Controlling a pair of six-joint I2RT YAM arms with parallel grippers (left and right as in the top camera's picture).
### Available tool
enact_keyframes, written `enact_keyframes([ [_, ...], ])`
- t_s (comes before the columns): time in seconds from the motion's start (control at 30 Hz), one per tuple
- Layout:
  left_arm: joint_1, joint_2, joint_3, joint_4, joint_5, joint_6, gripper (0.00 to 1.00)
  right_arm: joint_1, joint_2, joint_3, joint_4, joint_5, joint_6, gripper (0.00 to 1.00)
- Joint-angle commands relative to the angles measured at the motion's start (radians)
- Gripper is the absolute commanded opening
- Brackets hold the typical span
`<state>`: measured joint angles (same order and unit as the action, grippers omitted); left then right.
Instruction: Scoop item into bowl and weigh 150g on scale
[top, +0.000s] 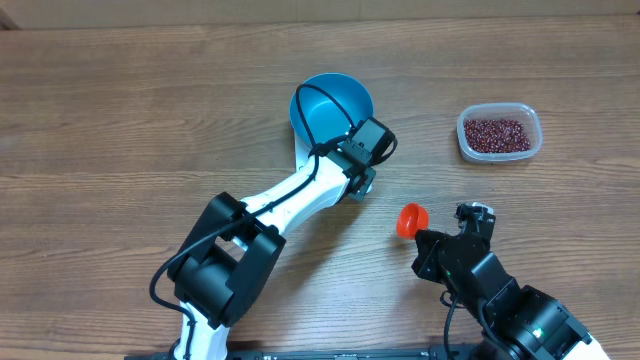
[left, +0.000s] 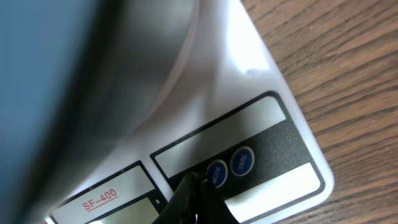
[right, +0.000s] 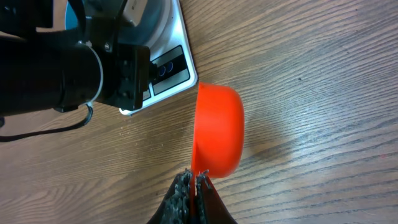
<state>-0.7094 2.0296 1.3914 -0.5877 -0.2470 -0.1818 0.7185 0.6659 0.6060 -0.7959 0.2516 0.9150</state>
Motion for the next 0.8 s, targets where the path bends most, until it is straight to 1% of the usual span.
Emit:
enact_keyframes([
  [0.0,0.003,0.013,-0.03,0.019,0.0,-0.013,0.04,-0.007,-0.01,0.031,0.004,0.018,-0.004,0.04],
  [0.27,0.004,0.013,-0.036,0.034,-0.027,-0.013,0.04,-0.007,-0.01,0.031,0.004,0.018,-0.004,0.04],
  [0.77,0.004,0.013,-0.039,0.043,-0.026,-0.013,0.04,-0.007,-0.01,0.031,0.004,0.018,-0.004,0.04],
])
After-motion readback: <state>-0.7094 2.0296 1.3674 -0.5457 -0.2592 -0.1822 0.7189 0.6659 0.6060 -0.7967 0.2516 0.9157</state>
